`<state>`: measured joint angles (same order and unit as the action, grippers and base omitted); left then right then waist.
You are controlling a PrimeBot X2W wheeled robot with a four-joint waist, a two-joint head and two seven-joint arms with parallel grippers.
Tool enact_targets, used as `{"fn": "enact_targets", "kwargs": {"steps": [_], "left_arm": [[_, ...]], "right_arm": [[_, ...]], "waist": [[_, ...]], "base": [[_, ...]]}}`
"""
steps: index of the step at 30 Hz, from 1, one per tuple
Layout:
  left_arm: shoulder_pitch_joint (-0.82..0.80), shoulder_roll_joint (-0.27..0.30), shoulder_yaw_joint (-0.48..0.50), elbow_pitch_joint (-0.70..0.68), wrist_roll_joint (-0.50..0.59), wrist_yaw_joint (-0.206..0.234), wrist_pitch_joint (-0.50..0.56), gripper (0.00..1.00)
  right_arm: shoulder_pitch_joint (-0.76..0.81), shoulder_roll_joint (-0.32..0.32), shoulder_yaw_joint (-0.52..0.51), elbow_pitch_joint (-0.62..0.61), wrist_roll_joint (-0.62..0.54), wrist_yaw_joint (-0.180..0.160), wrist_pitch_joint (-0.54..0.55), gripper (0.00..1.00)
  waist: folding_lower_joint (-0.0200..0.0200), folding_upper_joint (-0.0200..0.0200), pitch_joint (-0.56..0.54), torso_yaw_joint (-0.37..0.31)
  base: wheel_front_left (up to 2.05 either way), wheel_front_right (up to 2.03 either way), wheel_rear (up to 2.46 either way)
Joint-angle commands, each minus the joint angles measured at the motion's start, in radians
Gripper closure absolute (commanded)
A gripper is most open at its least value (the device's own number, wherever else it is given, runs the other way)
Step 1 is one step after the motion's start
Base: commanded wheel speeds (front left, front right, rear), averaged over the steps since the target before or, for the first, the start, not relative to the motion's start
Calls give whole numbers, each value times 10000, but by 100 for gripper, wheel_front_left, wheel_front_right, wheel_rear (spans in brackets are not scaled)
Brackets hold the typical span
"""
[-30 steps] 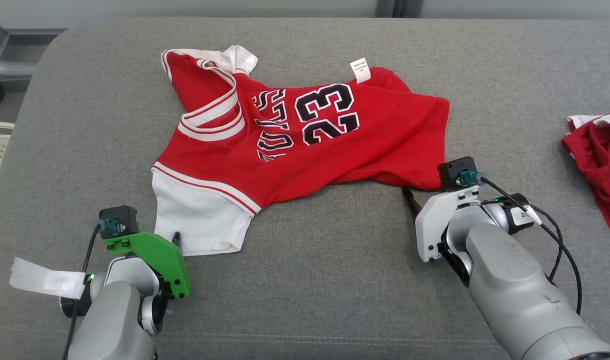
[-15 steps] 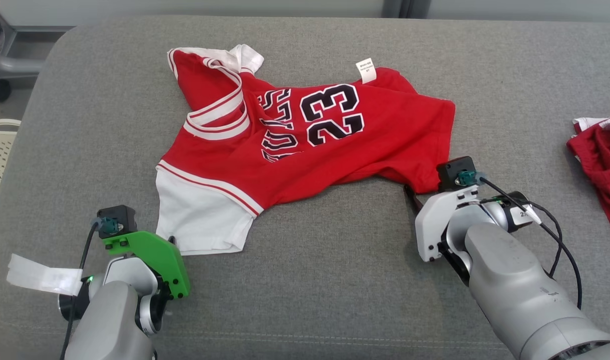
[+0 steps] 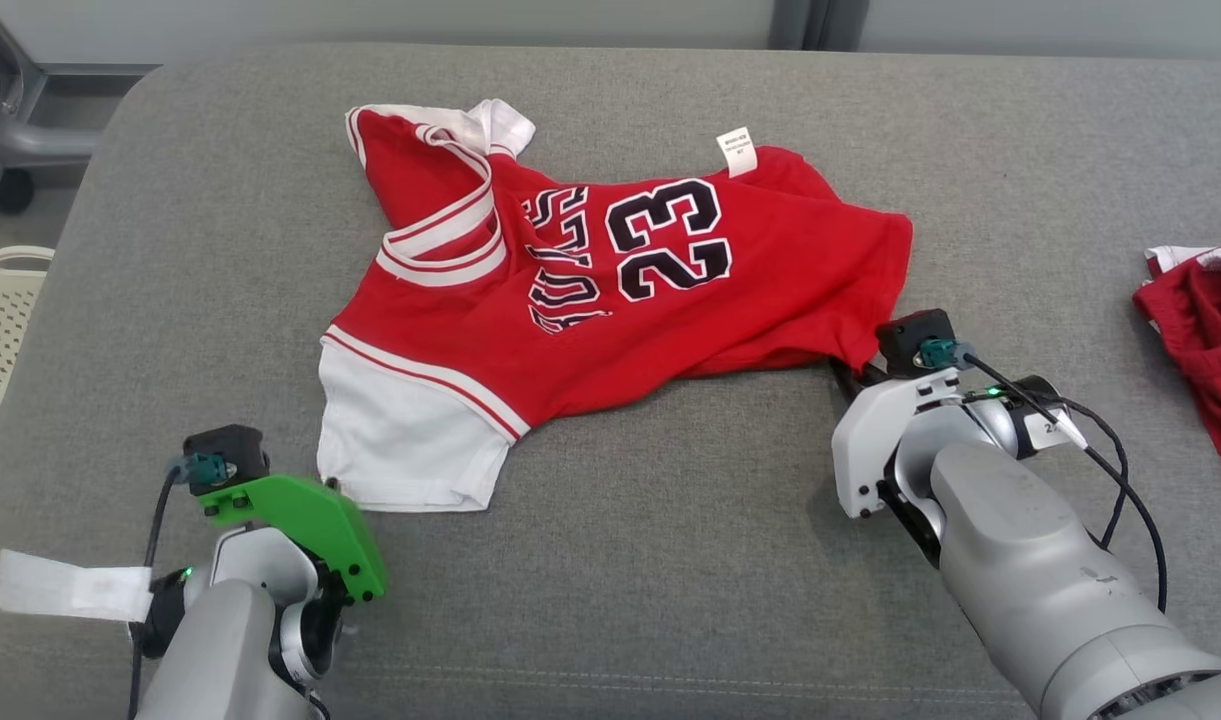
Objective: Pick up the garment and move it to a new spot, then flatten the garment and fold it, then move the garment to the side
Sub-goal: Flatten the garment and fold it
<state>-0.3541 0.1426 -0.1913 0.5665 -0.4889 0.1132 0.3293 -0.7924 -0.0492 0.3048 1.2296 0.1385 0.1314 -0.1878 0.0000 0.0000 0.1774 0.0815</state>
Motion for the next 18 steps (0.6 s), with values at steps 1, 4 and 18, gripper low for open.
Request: {"fn": "enact_targets", "kwargs": {"steps": [1, 4, 18], "left_arm": [[37, -48, 133, -167, -134, -66, -155, 100], [65, -282, 600, -789, -749, -253, -751, 100], [-810, -890, 1433, -4093, -3178, -857, -3440, 100]], "right_arm": [[-147, -43, 9, -1, 76, -16, -106, 100], [-179, -75, 13, -215, 244, -16, -297, 100], [62, -1109, 1297, -2721, 2247, -16, 335, 100]], "waist": [[0, 0, -78, -39], [0, 0, -217, -113], [0, 0, -745, -572]], "base": [[0, 0, 0], [0, 0, 0], [0, 0, 0]]}}
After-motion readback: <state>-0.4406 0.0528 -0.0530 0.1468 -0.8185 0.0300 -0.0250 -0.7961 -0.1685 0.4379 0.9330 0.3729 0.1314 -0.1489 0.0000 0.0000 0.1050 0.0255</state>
